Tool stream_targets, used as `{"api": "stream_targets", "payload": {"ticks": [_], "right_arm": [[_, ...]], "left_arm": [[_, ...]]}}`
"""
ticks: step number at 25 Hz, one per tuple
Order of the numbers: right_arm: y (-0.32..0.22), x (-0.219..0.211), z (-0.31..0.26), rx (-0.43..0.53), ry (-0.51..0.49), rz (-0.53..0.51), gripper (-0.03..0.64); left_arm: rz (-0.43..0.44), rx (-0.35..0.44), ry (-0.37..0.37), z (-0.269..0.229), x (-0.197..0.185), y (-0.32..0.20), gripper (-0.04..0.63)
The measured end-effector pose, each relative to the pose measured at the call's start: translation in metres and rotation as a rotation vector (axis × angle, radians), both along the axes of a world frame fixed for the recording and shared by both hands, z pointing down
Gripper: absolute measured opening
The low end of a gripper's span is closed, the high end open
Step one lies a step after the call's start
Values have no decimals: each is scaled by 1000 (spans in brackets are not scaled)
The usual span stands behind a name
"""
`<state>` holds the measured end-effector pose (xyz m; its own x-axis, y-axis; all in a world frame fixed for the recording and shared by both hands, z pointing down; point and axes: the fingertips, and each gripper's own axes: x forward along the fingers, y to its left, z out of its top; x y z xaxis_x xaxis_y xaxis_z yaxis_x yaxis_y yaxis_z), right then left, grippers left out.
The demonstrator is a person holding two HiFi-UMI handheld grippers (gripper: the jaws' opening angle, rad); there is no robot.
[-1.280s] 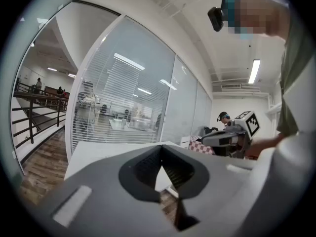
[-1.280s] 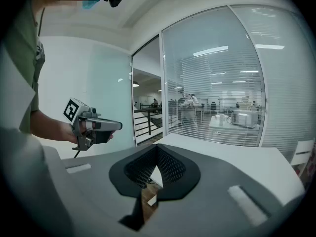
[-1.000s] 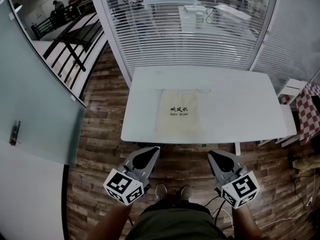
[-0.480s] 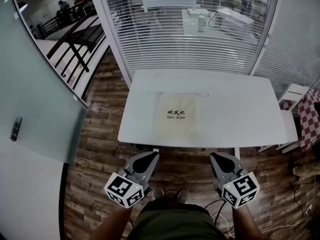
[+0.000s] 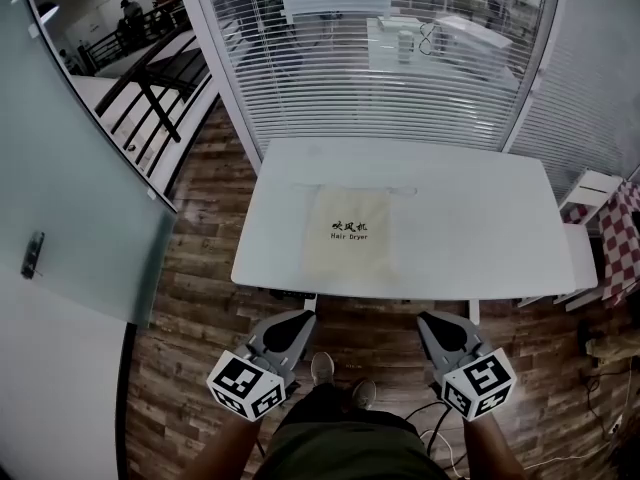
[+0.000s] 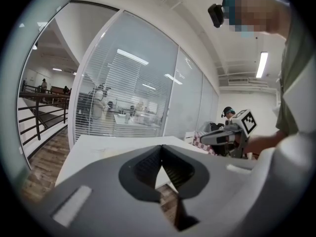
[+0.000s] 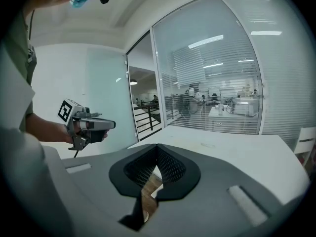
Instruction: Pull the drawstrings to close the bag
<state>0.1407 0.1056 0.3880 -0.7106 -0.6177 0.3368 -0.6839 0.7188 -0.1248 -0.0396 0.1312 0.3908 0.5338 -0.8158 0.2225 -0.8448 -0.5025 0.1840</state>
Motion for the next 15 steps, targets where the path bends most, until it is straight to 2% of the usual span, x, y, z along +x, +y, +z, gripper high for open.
{"api": "stream_targets", "payload": {"ticks": [8,15], "right_arm": [[-15,-14,14,-20,15,-12,11],[-55,-35,15,-22,39,5,11]], "left_arm": [[6,-21,2,11,-10,-19,6],[23,-33,18,18,-32,-64,6]]}}
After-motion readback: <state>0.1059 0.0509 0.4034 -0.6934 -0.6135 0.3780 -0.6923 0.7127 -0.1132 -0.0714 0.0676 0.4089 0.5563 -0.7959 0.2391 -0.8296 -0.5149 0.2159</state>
